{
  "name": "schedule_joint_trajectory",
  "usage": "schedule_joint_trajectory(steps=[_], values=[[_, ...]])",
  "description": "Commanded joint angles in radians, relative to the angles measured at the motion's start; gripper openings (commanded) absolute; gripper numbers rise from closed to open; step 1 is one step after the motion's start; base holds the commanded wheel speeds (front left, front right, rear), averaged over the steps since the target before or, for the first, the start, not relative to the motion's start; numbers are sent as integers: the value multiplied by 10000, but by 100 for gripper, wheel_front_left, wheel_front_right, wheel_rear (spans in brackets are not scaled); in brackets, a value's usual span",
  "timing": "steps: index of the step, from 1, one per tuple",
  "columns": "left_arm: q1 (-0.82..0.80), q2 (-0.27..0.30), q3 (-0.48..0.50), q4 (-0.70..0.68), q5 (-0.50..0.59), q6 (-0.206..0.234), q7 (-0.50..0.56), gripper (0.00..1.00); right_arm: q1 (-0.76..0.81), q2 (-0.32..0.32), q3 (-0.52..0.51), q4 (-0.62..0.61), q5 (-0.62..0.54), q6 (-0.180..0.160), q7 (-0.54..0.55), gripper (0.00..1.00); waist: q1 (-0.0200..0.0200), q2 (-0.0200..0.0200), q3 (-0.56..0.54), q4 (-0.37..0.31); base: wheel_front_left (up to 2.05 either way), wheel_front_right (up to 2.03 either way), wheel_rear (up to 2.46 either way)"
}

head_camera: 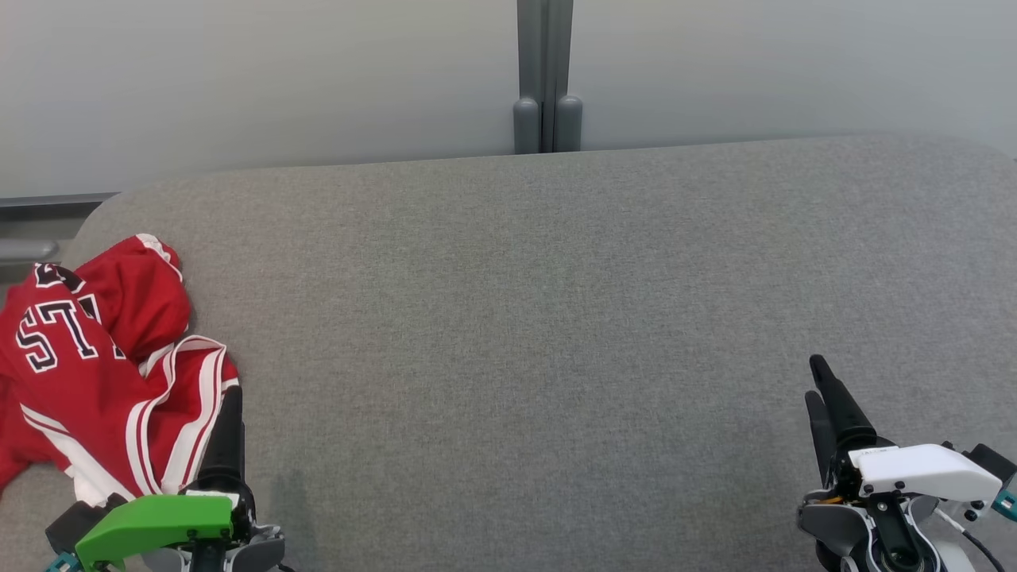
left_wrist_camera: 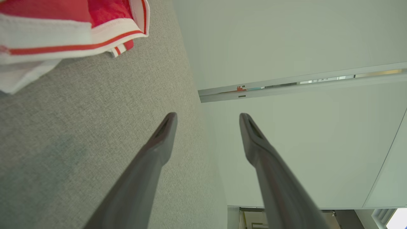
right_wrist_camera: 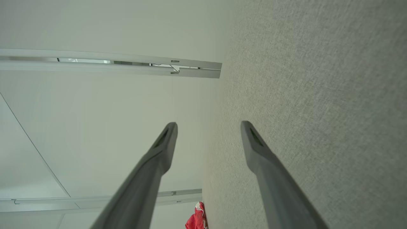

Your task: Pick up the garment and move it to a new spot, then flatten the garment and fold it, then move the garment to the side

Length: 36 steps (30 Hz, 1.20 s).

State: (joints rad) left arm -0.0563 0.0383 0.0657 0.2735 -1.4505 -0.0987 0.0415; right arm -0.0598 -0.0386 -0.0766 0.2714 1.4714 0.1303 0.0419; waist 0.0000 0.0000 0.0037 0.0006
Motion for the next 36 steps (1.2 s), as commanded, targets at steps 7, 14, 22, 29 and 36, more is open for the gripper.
schedule_joint_trajectory(steps=[7,14,22,29,36], values=[[-69,54,-262,-346,1612,215,-361,100,-170,-54,106,-368,-1861,3,-367,100,0,0,-1,39,0,0,0],[-75,67,-497,-456,3068,372,-637,100,-105,-62,186,-516,-3516,3,-642,100,0,0,-4,99,0,0,0],[-117,115,-783,-437,4652,464,-934,100,-68,-73,322,-627,-5141,4,-941,100,0,0,-5,166,0,0,0],[-143,232,-1067,-530,6014,597,-1174,100,-67,-81,366,-716,-6428,4,-1179,100,0,0,6,213,0,0,0],[-131,322,-1331,-653,7186,745,-1394,100,-18,-88,397,-795,-7440,4,-1400,100,0,0,-4,255,0,0,0]])
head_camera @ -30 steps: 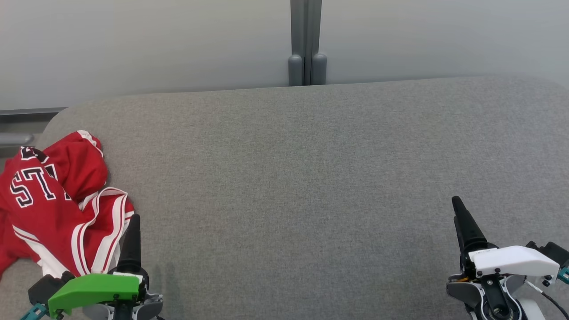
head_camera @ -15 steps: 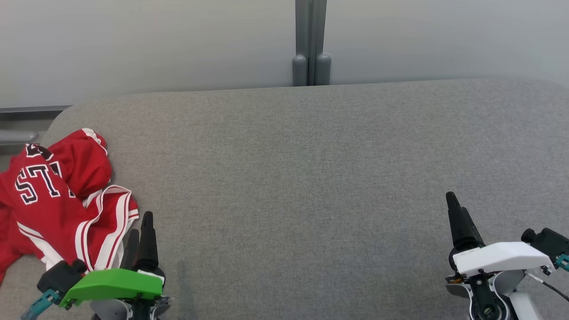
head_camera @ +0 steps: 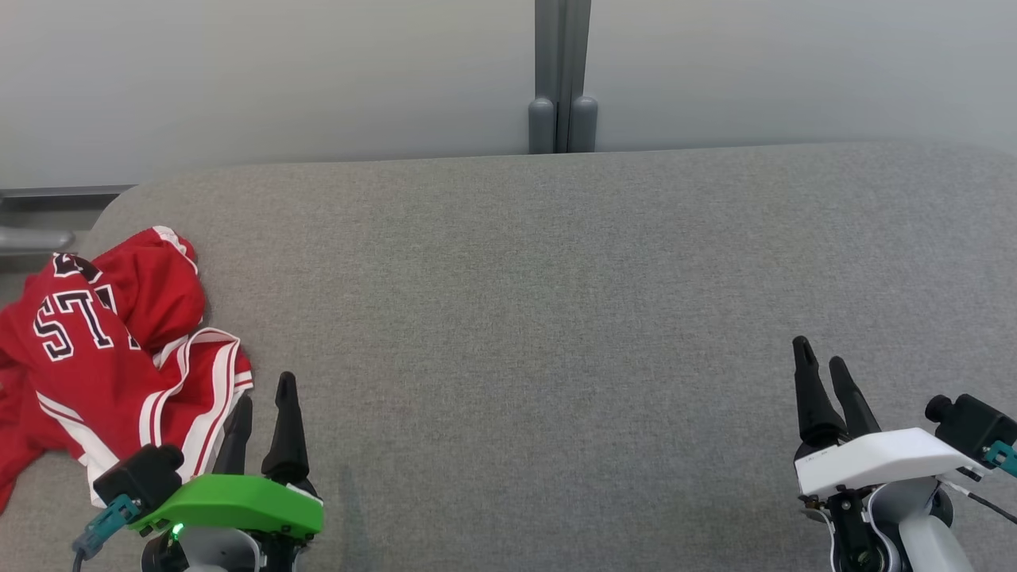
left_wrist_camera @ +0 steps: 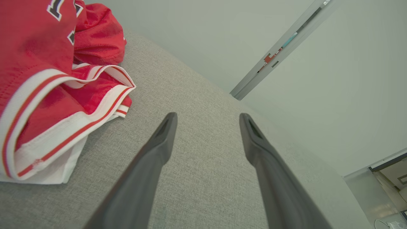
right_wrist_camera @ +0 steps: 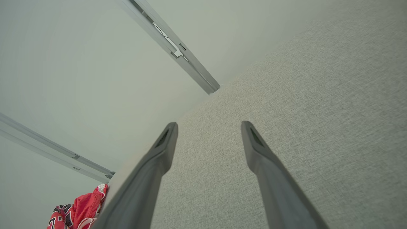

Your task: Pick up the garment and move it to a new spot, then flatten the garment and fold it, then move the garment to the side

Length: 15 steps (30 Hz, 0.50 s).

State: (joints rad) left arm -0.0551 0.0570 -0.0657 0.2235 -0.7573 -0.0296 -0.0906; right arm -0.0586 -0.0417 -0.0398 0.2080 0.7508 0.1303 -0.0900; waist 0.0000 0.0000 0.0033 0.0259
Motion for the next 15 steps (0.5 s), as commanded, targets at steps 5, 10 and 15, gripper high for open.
schedule_joint_trajectory(steps=[5,10,15], values=[[-127,168,-149,-236,898,141,-220,100,-10,-62,93,-183,-843,4,-231,100,0,0,6,4,0,0,0],[-95,184,-266,-318,1511,220,-366,100,18,-67,84,-173,-1428,5,-378,100,0,0,15,19,0,0,0],[-102,194,-392,-342,2040,250,-497,100,22,-70,123,-143,-1872,4,-503,100,0,0,23,64,0,0,0]])
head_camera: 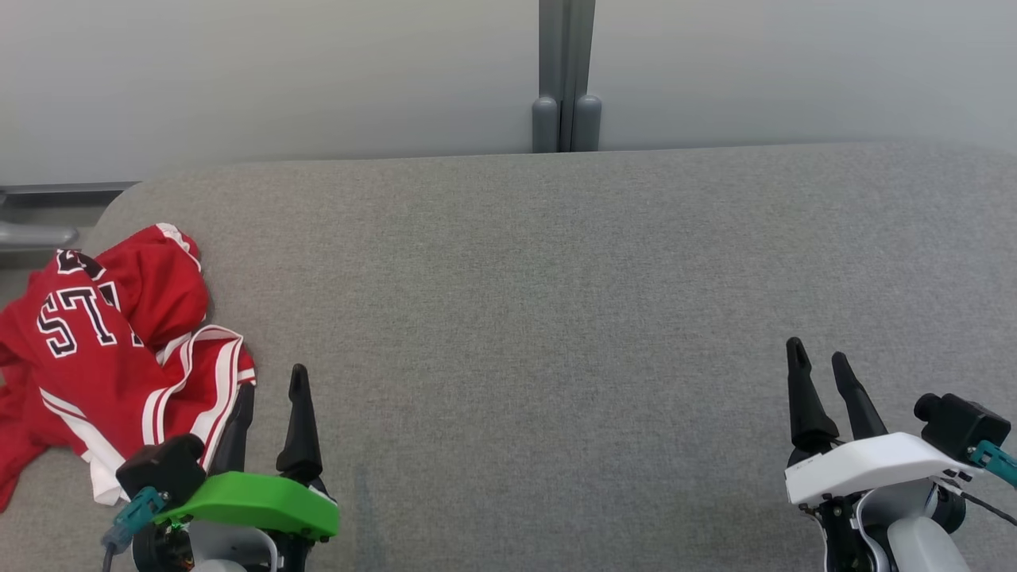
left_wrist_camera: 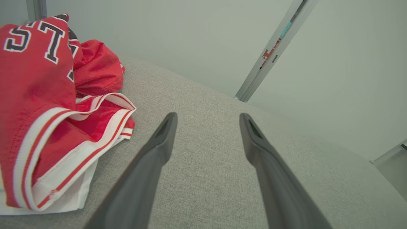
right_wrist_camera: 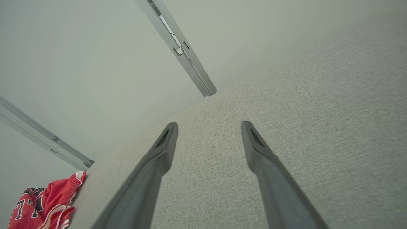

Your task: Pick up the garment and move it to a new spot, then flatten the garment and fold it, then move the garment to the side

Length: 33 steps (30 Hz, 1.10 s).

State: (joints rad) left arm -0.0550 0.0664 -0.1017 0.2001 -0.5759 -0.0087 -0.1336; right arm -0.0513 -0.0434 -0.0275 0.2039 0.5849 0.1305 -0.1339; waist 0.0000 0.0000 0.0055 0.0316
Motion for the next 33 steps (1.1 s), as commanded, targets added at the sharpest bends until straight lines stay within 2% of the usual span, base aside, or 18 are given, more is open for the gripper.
schedule_joint_trajectory(steps=[1,33], values=[[-104,104,-52,-97,326,53,-105,100,-48,-54,6,-101,-342,2,-104,100,0,0,-2,17,0,0,0],[-76,85,-338,90,2980,341,-838,100,-10,-77,198,-3,-3412,3,-839,100,0,0,-6,129,0,0,0]])
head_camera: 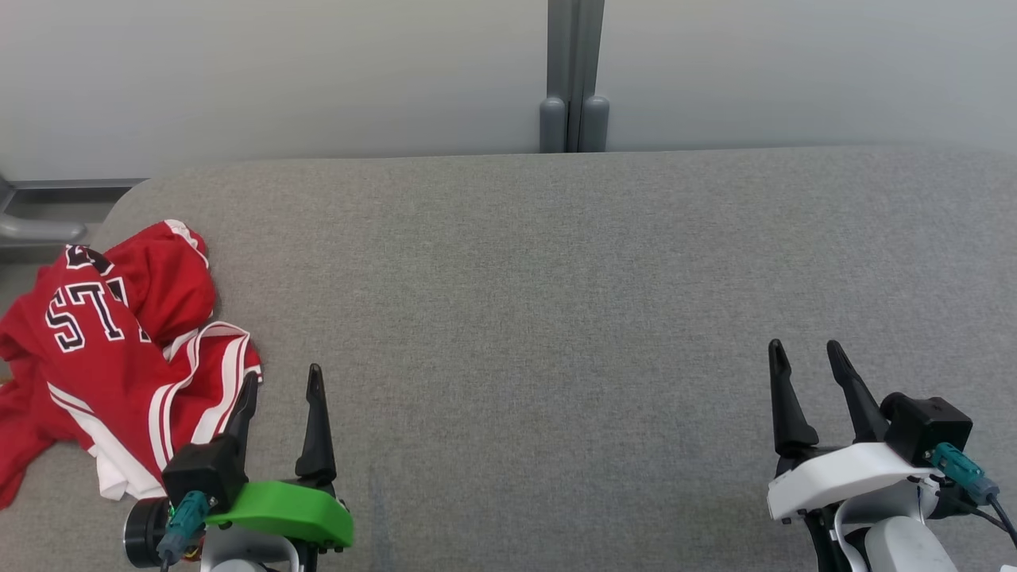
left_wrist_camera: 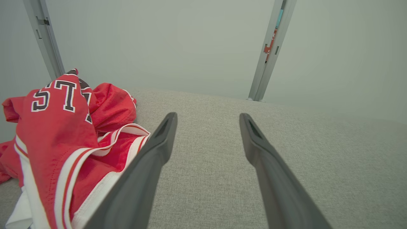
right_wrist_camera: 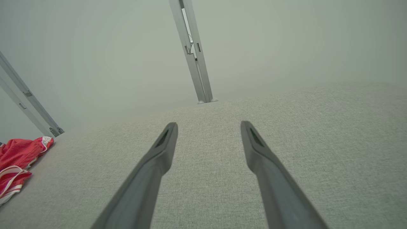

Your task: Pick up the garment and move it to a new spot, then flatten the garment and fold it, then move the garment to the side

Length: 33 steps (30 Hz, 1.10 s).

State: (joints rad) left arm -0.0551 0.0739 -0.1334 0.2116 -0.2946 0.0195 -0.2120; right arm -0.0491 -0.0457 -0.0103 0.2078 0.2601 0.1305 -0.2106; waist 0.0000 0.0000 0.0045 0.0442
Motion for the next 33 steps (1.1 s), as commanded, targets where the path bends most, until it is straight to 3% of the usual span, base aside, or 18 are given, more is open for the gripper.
schedule_joint_trajectory(steps=[1,26,33], values=[[-81,-1,-13,-13,211,56,-79,100,-37,-55,32,-56,-246,3,-95,100,0,0,14,8,0,0,0],[88,-132,-40,38,1351,0,-551,100,107,-65,185,-188,-1972,4,-561,100,0,0,18,80,0,0,0],[1,-161,-28,39,1333,12,-527,100,31,-64,173,-171,-1933,2,-556,100,0,0,84,86,0,0,0]])
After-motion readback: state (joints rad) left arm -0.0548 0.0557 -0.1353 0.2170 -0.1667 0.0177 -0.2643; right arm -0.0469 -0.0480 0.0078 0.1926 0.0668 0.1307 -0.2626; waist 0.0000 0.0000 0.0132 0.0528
